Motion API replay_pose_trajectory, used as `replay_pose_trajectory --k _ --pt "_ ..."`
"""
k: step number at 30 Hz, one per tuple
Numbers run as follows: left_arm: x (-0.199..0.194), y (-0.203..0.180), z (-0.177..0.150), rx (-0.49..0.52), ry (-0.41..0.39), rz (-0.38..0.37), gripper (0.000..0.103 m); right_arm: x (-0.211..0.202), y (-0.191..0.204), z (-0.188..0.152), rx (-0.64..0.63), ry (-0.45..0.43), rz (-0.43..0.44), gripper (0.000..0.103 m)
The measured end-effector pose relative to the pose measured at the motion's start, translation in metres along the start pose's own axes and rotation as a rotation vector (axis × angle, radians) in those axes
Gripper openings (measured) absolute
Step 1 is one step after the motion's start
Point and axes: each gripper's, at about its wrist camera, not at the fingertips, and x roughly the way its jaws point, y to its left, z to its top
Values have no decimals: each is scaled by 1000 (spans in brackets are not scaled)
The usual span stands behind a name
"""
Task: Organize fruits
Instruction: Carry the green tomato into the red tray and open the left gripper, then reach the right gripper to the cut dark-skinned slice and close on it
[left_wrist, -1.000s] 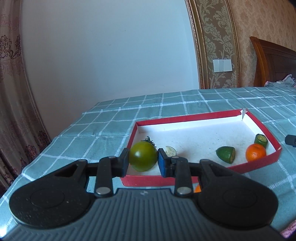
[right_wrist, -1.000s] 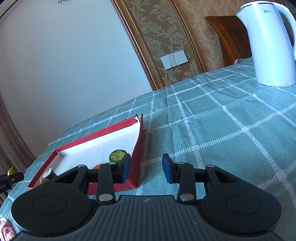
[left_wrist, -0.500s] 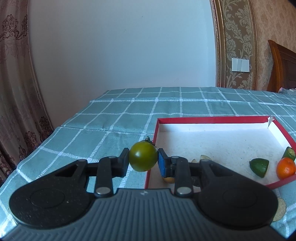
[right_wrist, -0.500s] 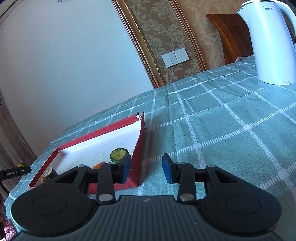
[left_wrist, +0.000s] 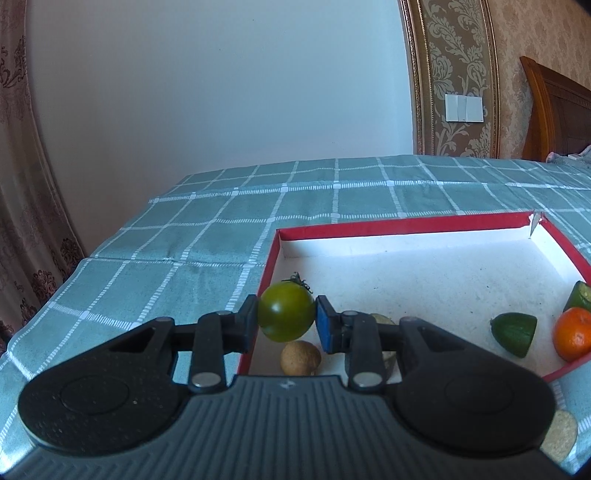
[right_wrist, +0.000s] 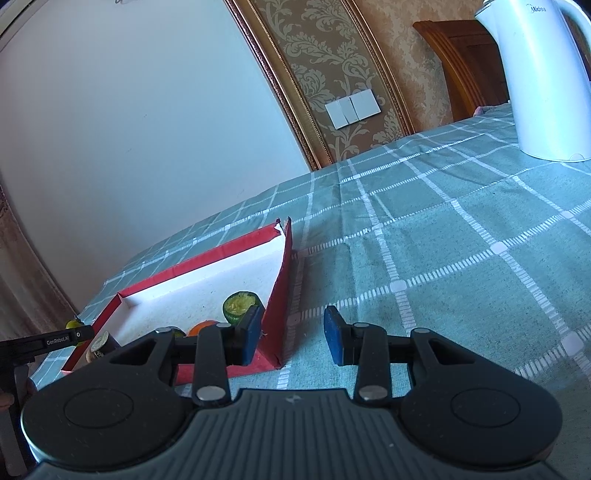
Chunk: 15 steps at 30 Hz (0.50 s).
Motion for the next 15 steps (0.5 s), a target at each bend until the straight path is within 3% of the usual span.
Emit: replay_pose_trajectory --k 7,15 --pt "2 -2 -4 20 5 27 55 -1 -1 0 4 -2 -4 43" --pt "-41 4 -19 -2 -20 20 81 -2 0 0 1 -8 -9 43"
